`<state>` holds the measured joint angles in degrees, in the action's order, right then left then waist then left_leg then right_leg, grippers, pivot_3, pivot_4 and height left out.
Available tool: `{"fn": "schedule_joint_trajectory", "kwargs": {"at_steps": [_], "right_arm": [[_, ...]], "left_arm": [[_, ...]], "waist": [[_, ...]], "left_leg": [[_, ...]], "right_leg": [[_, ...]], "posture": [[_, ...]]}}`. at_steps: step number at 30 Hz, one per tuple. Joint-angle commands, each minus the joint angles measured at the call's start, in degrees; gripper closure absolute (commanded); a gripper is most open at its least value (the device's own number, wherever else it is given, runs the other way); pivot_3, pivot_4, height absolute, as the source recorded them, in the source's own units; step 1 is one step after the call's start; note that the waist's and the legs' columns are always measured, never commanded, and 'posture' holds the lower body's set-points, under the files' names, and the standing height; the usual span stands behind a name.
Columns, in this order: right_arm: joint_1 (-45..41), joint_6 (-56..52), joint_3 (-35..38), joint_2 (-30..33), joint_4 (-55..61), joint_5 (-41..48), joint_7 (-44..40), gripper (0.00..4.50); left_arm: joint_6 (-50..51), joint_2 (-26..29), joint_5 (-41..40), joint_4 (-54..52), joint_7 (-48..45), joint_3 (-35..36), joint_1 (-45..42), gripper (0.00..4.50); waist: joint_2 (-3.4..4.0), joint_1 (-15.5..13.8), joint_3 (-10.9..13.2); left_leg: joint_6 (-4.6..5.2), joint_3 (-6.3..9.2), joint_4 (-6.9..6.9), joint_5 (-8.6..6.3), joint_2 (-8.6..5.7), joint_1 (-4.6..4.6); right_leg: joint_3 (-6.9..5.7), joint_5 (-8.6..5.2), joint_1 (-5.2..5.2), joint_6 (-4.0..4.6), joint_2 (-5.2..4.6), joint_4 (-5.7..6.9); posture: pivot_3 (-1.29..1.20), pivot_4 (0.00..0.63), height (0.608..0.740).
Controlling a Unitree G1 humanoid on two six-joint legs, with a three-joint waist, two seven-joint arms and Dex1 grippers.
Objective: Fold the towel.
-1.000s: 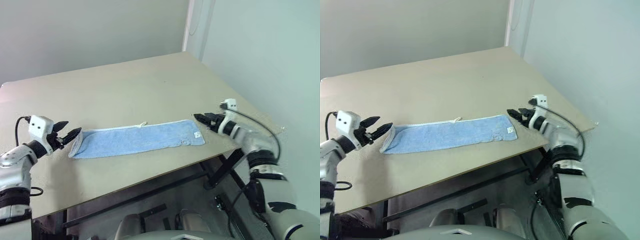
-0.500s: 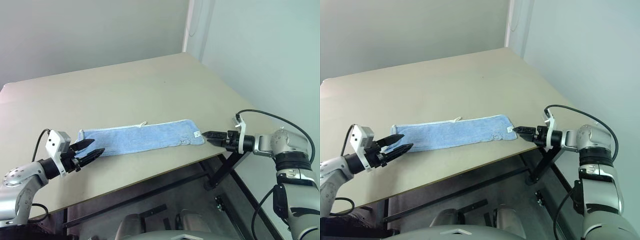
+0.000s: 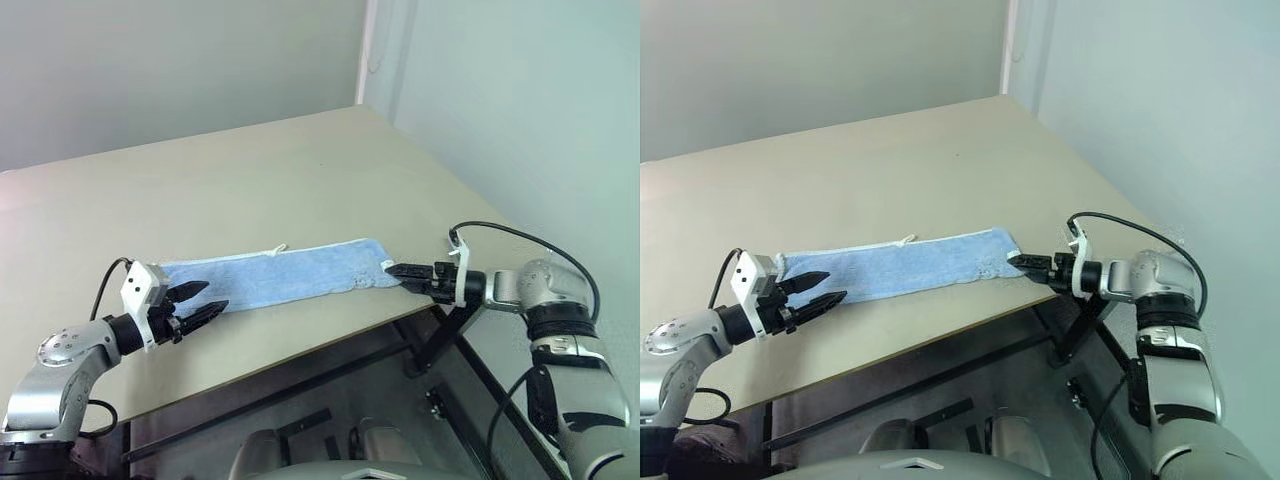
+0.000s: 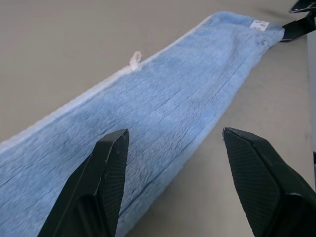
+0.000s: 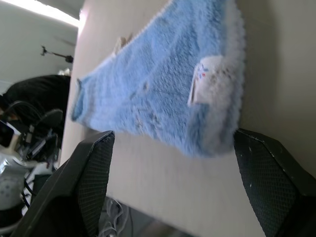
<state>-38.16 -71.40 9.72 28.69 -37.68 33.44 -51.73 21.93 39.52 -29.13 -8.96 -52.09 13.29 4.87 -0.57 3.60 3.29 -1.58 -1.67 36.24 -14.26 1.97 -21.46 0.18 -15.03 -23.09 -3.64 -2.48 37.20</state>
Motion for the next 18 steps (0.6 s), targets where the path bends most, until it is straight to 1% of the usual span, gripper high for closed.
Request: {"fn": "schedule_joint_trajectory", "kwargs": {"at_steps": [1, 3, 4, 6, 9, 12, 15, 18], "right_arm": [[-3.4, 3.4, 1.5, -2.0, -4.2, -0.8, 2.1, 0.58], [-4.6, 5.1, 1.9, -2.8, -6.5, -1.5, 3.1, 0.58], [-5.4, 5.6, 2.6, -3.1, -8.2, -1.7, 4.0, 0.74], [-6.1, 6.4, 2.6, -3.1, -10.1, -2.4, 4.1, 1.21], [-6.6, 7.2, 2.8, -2.5, -12.7, -2.9, 3.3, 2.27], [-5.8, 5.7, 1.2, -1.2, -11.4, -2.9, -0.6, 3.44], [-5.0, 4.5, 0.0, 0.2, -10.7, -3.6, -2.7, 4.46], [-4.6, 4.5, -0.9, 2.5, -11.1, -4.4, -4.6, 4.46]], "left_arm": [[-0.9, 0.0, 0.6, -0.4, 0.4, 0.2, -1.3, 1.32], [-1.0, -0.2, 0.8, -0.1, 0.6, 0.2, -1.5, 1.32], [-1.2, -0.3, 1.1, 0.0, 0.9, 0.2, -1.5, 1.32], [-1.9, -0.4, 1.9, 0.1, 1.1, 0.0, -1.1, 1.32], [-2.3, -1.0, 2.1, 0.2, 1.7, 0.1, -0.9, 1.32], [-2.7, -1.3, 2.6, 0.3, 2.2, 0.2, -0.7, 1.32], [-2.7, -1.6, 2.6, 0.6, 2.9, 0.9, -0.7, 1.32], [-3.1, -1.5, 2.6, 1.2, 3.1, 1.3, -0.5, 1.32]], "waist": [[-0.01, 0.4, 0.0], [-0.04, 0.5, 0.0], [-0.05, 0.5, 0.0], [-0.06, 0.5, 0.0], [-0.06, 0.4, 0.0], [-0.15, 0.4, -0.1], [-0.26, 0.3, -0.2], [-0.28, 0.0, -0.2]], "left_leg": [[0.00, 0.00, 0.00, 0.00, 0.00, 0.00], [0.00, 0.00, 0.00, 0.00, 0.00, 0.03], [0.00, 0.00, 0.00, 0.00, -0.01, 0.03], [0.00, -0.02, 0.00, 0.00, -0.01, 0.06], [0.00, -0.04, 0.01, 0.00, -0.05, 0.05], [0.00, -0.07, 0.00, 0.00, -0.07, 0.03], [0.00, -0.07, 0.01, 0.00, -0.07, 0.04], [0.00, -0.06, 0.04, 0.00, -0.12, 0.02]], "right_leg": [[0.01, 0.01, 0.00, 0.01, 0.00, 0.00], [0.08, 0.03, 0.00, 0.00, 0.04, 0.00], [0.12, 0.04, 0.00, -0.01, 0.05, 0.00], [0.21, 0.07, 0.00, -0.03, 0.08, 0.00], [0.28, 0.08, -0.01, -0.04, 0.06, -0.01], [0.35, 0.09, -0.02, -0.05, 0.05, -0.03], [0.38, 0.09, -0.02, -0.06, 0.04, -0.04], [0.40, 0.09, -0.01, -0.07, -0.01, -0.05]], "posture": [[0.00, 0.000, 0.740], [0.00, 0.000, 0.740], [0.00, 0.000, 0.740], [0.00, 0.000, 0.740], [0.00, 0.000, 0.740], [0.00, 0.000, 0.740], [0.00, 0.000, 0.740], [0.00, 0.000, 0.740]]}}
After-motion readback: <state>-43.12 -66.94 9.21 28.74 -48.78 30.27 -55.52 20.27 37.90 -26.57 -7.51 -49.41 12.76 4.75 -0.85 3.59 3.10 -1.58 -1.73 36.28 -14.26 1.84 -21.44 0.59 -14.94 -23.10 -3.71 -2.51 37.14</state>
